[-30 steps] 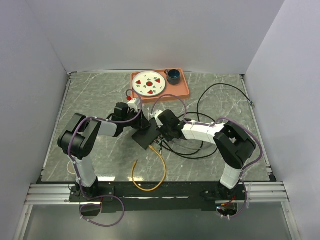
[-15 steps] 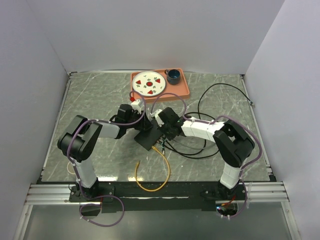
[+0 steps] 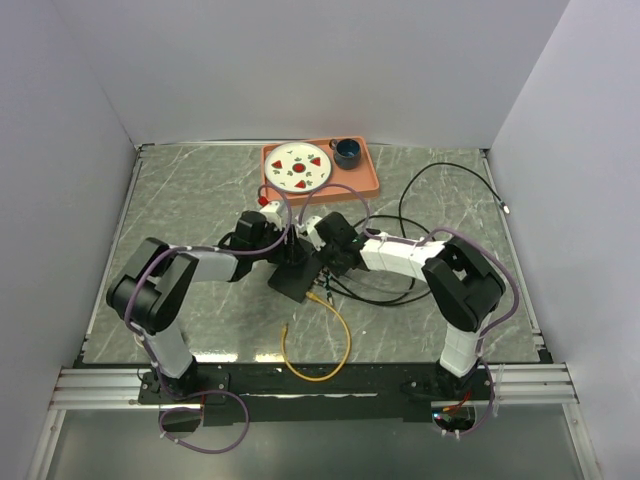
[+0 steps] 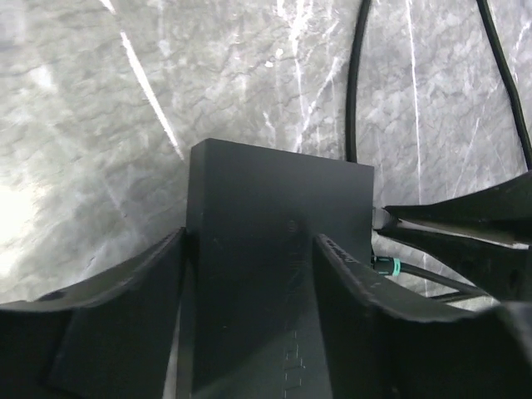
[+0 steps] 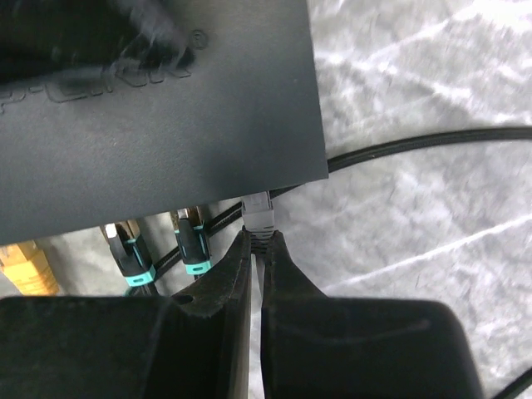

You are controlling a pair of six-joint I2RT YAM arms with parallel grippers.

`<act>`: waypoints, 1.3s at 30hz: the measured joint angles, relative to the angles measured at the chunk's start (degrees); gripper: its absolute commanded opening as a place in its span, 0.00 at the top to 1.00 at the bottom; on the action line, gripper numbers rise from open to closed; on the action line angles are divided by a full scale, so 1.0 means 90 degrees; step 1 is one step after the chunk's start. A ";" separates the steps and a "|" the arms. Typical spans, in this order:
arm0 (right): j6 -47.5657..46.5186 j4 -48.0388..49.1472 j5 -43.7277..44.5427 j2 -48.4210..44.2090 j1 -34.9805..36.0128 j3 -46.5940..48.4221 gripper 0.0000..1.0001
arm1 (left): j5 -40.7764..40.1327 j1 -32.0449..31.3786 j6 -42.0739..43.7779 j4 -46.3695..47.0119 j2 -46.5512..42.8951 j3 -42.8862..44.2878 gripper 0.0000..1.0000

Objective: Insert the plug into the switch port

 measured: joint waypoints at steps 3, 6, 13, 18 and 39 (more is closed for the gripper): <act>-0.0058 0.0202 -0.0024 0.0046 -0.0015 0.0015 0.94 | -0.0063 0.0061 -0.0073 -0.0012 -0.0112 -0.0092 0.27; -0.0087 0.0495 -0.0100 0.0100 -0.0015 0.0015 0.84 | -0.0039 0.0233 -0.0192 -0.0107 -0.0223 -0.0177 0.25; -0.0097 0.1088 -0.0231 0.0119 -0.0007 0.0015 0.63 | -0.0219 0.0389 -0.0231 -0.0811 -0.0408 -0.0039 0.17; -0.0104 0.1586 -0.0189 0.0117 0.0034 0.0019 0.50 | -0.0374 0.0342 -0.0277 -0.1277 -0.0563 0.0036 0.11; 0.0282 0.1540 0.0590 -0.1637 0.0036 -0.0138 0.01 | -0.1430 0.0398 0.0058 -0.2324 -0.3602 0.0087 0.03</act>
